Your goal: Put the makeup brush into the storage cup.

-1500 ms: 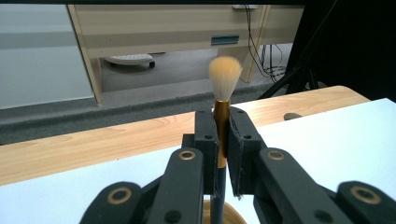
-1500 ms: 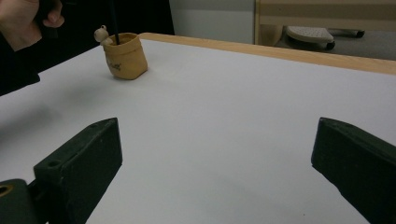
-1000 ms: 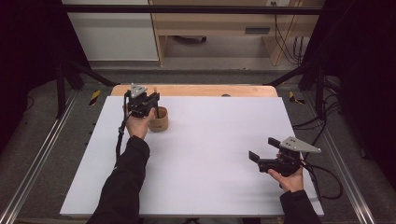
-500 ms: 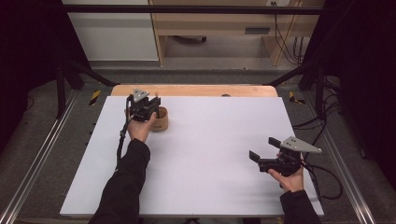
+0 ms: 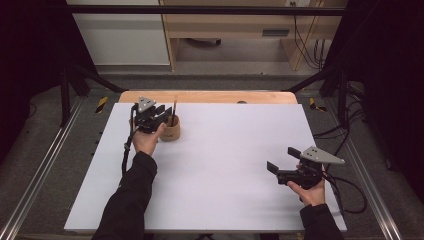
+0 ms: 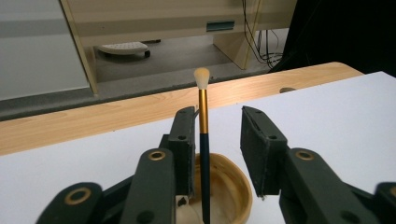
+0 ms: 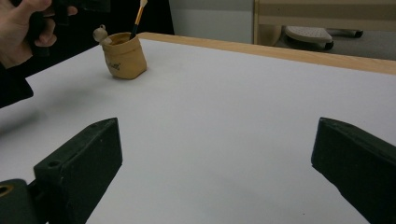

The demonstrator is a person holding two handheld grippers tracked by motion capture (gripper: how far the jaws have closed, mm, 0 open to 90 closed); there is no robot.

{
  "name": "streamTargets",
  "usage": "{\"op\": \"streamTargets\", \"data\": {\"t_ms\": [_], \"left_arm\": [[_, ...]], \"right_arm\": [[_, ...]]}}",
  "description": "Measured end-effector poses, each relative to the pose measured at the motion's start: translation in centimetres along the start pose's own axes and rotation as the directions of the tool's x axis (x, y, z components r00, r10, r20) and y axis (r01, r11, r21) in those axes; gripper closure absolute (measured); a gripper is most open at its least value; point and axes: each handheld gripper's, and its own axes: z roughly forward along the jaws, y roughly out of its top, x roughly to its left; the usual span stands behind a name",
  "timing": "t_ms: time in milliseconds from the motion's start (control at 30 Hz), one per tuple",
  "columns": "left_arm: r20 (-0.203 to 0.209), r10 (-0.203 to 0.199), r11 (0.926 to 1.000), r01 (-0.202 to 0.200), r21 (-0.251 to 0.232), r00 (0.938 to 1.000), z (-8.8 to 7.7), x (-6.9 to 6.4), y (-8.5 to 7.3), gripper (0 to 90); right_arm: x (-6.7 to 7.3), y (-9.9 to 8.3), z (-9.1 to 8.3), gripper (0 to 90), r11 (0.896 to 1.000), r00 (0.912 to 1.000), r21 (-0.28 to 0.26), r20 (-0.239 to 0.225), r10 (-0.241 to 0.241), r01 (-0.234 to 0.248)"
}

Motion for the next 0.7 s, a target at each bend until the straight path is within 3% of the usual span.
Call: {"op": "streamTargets", "data": {"t_ms": [200, 267, 467, 700], "left_arm": [[0.022, 0.008, 1.0, -0.008, 0.0, 0.9997, -1.1, -0.2, 0.3, 56.9], [0.054, 0.0, 0.9999, 0.001, -0.013, 0.9986, -1.8, -0.5, 0.4, 54.1], [0.092, 0.012, 0.9997, -0.01, -0.022, 0.9957, -3.1, -1.1, 0.5, 46.6], [0.107, 0.028, 0.999, -0.024, -0.037, 0.9939, -4.9, -1.5, 0.1, 37.6]], "right_arm": [[-0.1, 0.0, -0.1, 2.3, 1.0, 1.0, -0.002, 0.004, -0.003, 0.003], [-0.1, 0.0, -0.1, 2.3, 1.0, 1.0, -0.004, 0.004, -0.002, 0.002], [0.0, 0.0, -0.1, 2.2, 1.0, 1.0, -0.006, 0.004, 0.002, -0.002], [0.0, 0.0, -0.2, 1.9, 1.0, 1.0, -0.011, 0.009, -0.004, 0.004]]}}
